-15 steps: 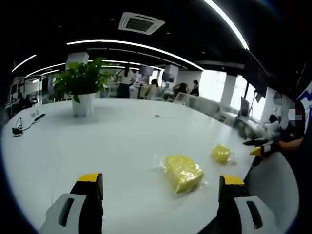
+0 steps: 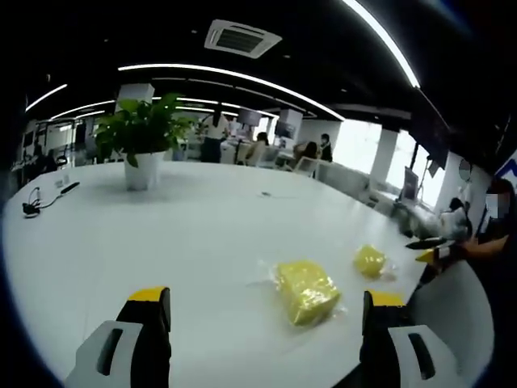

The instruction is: Compare the silicone blocks by pressing each to a similar depth, holding the contact briefly, and releasing to observe deformation and rebound differences across the visible hardness samples.

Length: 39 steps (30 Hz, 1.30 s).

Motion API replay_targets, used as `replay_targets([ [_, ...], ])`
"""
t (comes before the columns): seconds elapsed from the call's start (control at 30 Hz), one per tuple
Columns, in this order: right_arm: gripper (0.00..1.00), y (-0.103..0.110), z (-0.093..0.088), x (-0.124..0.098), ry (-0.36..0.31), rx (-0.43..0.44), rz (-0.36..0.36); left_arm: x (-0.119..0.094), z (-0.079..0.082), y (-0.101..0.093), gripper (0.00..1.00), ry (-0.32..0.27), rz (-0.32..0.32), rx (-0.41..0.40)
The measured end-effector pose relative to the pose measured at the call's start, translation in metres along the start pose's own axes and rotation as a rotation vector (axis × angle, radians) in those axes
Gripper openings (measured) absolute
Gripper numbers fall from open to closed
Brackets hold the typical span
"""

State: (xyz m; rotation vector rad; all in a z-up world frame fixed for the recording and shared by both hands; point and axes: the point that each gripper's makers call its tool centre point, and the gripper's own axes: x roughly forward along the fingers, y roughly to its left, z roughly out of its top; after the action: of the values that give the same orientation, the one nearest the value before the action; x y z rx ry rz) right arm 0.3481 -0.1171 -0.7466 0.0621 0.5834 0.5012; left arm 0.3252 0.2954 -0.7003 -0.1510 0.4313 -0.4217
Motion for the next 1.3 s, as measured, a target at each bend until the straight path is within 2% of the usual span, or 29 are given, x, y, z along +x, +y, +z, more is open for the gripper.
replay_targets([
  [0.03,0.96,-0.002,0.005,0.0,-0.035,-0.026,-0.011,0.0,0.0,0.002,1.0,0.0,0.003,-0.006],
  [0.07,0.96,-0.002,0.006,-0.001,-0.042,-0.032,-0.018,0.0,0.0,0.003,1.0,-0.003,-0.001,-0.034],
  [0.1,0.96,-0.004,0.005,0.0,-0.039,-0.034,-0.027,0.0,-0.003,0.005,1.0,0.009,-0.013,-0.103],
  [0.17,0.96,-0.006,0.005,0.001,-0.039,-0.049,-0.044,0.0,-0.005,0.013,1.0,0.009,-0.001,-0.162],
  [0.23,0.96,-0.004,0.003,0.002,-0.027,-0.026,-0.029,-0.002,-0.004,0.018,1.0,-0.002,0.002,-0.155],
  [0.47,0.96,0.0,0.001,0.002,-0.016,0.007,-0.01,-0.006,-0.012,0.025,1.0,0.022,0.036,-0.073],
  [0.63,0.96,0.004,-0.004,0.002,-0.023,0.028,0.0,-0.007,-0.008,0.025,1.0,-0.006,0.032,-0.108],
  [0.93,0.96,0.002,-0.005,-0.001,-0.023,0.03,-0.014,-0.007,-0.001,0.016,1.0,-0.007,0.02,-0.072],
  [1.0,0.96,0.002,-0.005,-0.003,-0.022,0.025,-0.014,-0.009,-0.001,0.023,1.0,0.007,0.069,-0.04],
  [1.07,0.96,0.001,-0.004,-0.005,-0.022,0.024,-0.017,-0.01,0.001,0.022,1.0,0.0,0.064,-0.036],
  [1.13,0.96,0.0,-0.004,-0.006,-0.024,0.022,-0.022,-0.011,0.003,0.02,1.0,-0.002,0.044,-0.075],
  [1.23,0.96,0.004,-0.006,-0.008,-0.015,0.023,-0.005,-0.012,0.002,0.025,1.0,0.006,0.071,-0.054],
  [1.3,0.96,0.005,-0.009,-0.008,-0.004,0.002,-0.005,-0.011,0.002,0.024,1.0,0.004,0.067,-0.046],
])
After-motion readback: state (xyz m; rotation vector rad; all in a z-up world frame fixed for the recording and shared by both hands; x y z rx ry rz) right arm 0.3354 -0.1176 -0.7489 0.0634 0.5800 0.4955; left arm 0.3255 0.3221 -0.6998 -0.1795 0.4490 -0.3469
